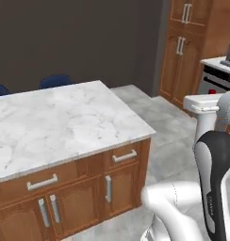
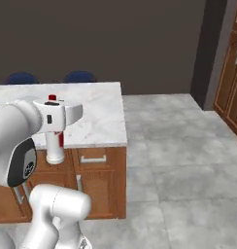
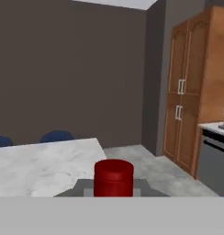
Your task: Get the candle and the liquor from the cabinet and move them to the dining counter.
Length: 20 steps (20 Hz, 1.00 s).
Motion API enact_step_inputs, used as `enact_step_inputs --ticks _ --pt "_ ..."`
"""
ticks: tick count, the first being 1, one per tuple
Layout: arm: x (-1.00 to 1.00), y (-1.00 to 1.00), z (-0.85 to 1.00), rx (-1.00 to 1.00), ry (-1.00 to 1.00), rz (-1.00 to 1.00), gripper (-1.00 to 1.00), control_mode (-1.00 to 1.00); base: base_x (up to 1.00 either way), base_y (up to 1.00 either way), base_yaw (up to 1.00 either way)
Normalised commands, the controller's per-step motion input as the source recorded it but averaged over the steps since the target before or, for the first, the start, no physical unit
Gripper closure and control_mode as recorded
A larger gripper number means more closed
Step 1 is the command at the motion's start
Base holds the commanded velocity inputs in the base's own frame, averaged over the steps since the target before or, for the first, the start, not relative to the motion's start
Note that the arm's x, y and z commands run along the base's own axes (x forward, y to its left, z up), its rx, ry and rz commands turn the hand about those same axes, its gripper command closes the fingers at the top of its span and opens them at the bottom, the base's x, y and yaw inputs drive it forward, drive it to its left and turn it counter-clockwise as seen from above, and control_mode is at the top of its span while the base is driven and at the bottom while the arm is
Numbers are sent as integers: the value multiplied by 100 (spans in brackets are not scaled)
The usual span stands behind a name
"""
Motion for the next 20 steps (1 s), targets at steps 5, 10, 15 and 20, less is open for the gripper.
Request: enact_step_inputs --ticks 5,10,15,20 --pt "0 0 0 0 0 0 100 100 0 -56 83" --pt "0 0 0 0 0 0 100 100 0 -93 64" --pt "0 0 0 0 0 0 100 100 -16 -100 54" --pt "0 0 0 0 0 0 100 100 -14 -100 47"
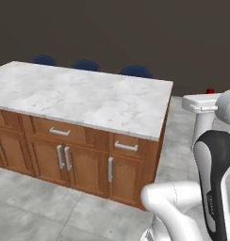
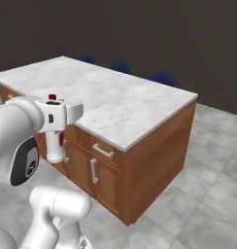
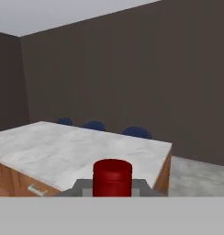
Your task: Get the candle and the liquor from the cabinet and move them to the dining counter.
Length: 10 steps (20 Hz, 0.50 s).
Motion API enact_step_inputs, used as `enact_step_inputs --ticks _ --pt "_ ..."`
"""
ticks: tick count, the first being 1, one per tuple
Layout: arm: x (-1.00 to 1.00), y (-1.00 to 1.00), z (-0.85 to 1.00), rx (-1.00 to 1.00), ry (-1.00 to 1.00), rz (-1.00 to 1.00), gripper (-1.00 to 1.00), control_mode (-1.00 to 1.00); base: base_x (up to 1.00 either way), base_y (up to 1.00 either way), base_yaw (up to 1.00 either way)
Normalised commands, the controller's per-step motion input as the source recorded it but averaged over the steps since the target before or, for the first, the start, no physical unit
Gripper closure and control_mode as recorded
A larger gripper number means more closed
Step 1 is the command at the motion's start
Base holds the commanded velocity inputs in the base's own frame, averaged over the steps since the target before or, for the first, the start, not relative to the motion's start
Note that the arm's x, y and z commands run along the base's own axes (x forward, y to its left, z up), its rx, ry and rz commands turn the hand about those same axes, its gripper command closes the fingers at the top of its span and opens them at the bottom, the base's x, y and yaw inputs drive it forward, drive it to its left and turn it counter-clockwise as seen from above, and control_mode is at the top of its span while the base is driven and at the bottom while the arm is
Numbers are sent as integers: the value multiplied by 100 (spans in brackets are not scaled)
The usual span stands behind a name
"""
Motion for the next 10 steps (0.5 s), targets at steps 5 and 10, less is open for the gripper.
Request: enact_step_inputs --ticks 5,10 --pt "0 0 0 0 0 0 100 100 5 -100 45" --pt "0 0 0 0 0 0 100 100 49 -100 46"
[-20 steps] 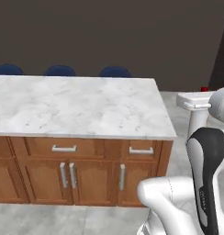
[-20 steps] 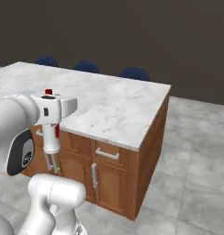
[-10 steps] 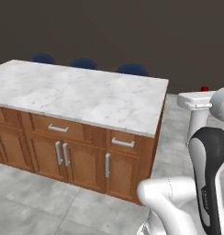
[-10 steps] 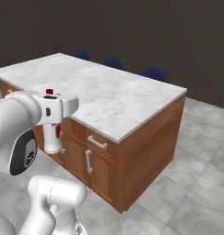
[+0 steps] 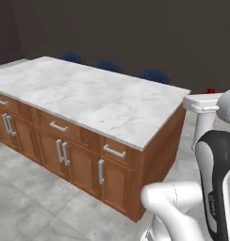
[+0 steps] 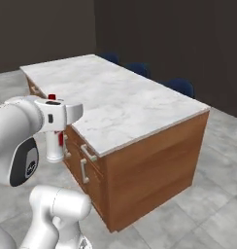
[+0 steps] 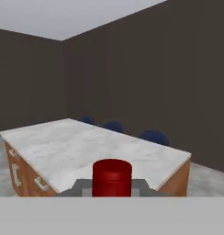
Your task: Get the candle and the liquor from the cabinet and move them to the dining counter.
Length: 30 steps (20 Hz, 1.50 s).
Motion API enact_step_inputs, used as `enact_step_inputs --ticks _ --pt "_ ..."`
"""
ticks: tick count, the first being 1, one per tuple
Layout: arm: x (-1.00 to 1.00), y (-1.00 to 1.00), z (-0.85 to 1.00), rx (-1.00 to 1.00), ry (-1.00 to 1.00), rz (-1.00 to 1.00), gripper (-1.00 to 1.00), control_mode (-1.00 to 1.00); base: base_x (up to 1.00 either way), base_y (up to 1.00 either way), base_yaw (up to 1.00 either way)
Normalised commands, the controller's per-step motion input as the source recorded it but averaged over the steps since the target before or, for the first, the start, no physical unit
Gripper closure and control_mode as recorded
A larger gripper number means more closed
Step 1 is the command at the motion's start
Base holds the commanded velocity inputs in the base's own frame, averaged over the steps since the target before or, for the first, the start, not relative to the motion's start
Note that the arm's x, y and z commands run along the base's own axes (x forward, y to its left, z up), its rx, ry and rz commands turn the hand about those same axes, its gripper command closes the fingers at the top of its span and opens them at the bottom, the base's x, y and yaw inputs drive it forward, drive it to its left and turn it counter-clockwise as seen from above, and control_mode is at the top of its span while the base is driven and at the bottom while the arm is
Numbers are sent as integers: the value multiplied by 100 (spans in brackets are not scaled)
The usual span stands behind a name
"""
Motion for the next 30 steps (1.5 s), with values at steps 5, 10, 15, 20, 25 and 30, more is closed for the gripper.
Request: enact_step_inputs --ticks 5,10,15,20,25,30 --pt "0 0 0 0 0 0 100 100 57 -98 49" --pt "0 0 0 0 0 0 100 100 20 -100 46" --pt "0 0 0 0 0 0 100 100 5 -100 46" --pt "0 0 0 0 0 0 100 100 0 -100 47" --pt "0 0 0 0 0 0 100 100 0 -100 48" --pt "0 0 0 0 0 0 100 100 0 -100 48"
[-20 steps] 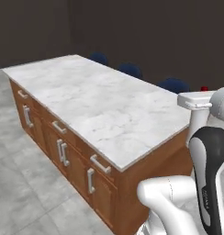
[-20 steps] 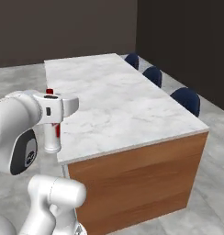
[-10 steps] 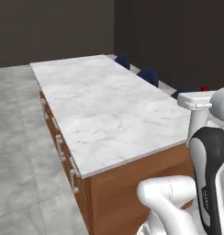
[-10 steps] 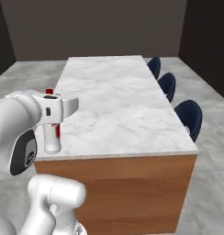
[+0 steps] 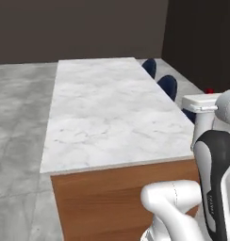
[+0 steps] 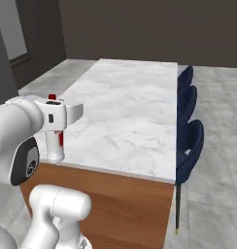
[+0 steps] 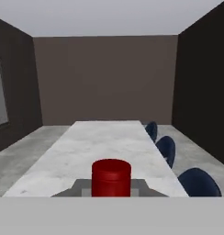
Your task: Get the candle and the liquor from the cabinet and move them to the dining counter.
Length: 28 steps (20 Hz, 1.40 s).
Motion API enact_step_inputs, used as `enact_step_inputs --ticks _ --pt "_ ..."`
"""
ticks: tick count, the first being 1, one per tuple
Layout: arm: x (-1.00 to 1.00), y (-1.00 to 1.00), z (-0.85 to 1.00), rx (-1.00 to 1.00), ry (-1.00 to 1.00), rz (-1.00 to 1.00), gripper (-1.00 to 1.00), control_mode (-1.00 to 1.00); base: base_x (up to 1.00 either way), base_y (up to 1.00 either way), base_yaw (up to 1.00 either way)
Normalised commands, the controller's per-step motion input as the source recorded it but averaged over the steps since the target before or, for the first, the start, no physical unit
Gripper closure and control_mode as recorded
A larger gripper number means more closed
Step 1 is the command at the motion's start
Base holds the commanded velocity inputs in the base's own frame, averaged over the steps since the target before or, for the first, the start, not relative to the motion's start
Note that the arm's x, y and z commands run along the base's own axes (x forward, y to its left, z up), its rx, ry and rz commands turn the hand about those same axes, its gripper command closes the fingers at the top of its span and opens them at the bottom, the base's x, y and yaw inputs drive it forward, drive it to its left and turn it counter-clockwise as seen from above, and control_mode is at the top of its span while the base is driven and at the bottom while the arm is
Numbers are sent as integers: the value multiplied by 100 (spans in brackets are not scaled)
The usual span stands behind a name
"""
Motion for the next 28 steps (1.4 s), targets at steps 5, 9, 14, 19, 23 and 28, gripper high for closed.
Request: enact_step_inputs --ticks 5,9,14,19,23,28 --pt "0 0 0 0 0 0 100 100 -57 -100 18" --pt "0 0 0 0 0 0 100 100 -62 -100 14" --pt "0 0 0 0 0 0 100 100 -11 -100 29" --pt "0 0 0 0 0 0 100 100 25 -100 46" --pt "0 0 0 0 0 0 100 100 32 -100 51" --pt "0 0 0 0 0 0 100 100 32 -100 53"
